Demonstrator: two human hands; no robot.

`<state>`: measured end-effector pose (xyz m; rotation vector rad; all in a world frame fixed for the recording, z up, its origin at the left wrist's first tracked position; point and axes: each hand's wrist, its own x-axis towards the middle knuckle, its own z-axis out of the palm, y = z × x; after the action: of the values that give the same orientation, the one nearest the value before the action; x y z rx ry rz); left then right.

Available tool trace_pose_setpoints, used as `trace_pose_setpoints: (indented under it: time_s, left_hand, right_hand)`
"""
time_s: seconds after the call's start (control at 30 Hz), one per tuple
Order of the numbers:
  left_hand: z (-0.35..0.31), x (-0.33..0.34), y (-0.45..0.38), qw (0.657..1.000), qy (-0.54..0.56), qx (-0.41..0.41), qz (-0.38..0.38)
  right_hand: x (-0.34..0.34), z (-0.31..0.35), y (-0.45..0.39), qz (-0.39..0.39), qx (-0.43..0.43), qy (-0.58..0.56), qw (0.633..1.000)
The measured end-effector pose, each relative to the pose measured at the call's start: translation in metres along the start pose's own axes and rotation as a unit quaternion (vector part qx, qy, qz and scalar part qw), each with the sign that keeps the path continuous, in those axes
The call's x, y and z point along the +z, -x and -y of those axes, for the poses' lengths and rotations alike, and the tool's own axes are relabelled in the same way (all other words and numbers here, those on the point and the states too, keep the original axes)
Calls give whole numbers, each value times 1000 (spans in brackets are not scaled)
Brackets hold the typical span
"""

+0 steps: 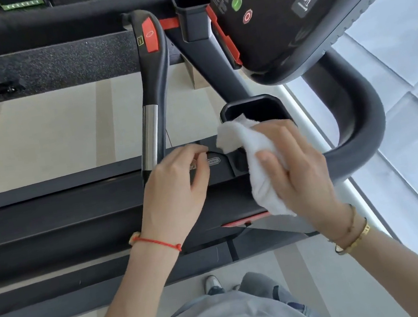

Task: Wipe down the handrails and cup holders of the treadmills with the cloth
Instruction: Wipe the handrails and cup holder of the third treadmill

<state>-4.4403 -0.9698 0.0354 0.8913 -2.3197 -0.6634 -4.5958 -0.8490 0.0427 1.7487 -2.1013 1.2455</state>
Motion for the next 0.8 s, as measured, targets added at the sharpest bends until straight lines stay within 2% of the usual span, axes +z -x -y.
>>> trace_pose_setpoints:
  time_s: [0.1,0.2,0.27,0.37,0.4,0.5,0.6,0.7,0.8]
  left_hand:
    - [-9,13,-16,1000,6,6,7]
    - [-19,28,-34,1000,0,-5,13]
    - [-25,38,-45,1000,-10,-21,17]
    - [-30,54,-58,998,-21,-59,24]
    - [-30,59,-62,997,-23,-70,26]
    - [-28,68,-68,995,-28,-96,30]
    - [-25,73,-68,993,-23,-113,38]
    - [-23,74,-67,992,4,-125,33]
    - [-20,74,-66,988,18,-148,28]
  right_hand:
    - [-21,-22,-13,-79,58,29,995]
    - [-35,-52,-28,-91,117,50,988]
    - [-32,-72,-38,-27,157,69,985]
    - [-18,-93,-46,159,225,33,961]
    - [-14,-97,-50,200,234,14,951]
    - [-10,-107,-64,252,179,25,951]
    - [-4,-109,-84,291,66,60,953]
    - [11,-109,-110,345,-63,98,932]
    - [18,-112,-122,384,-124,84,911]
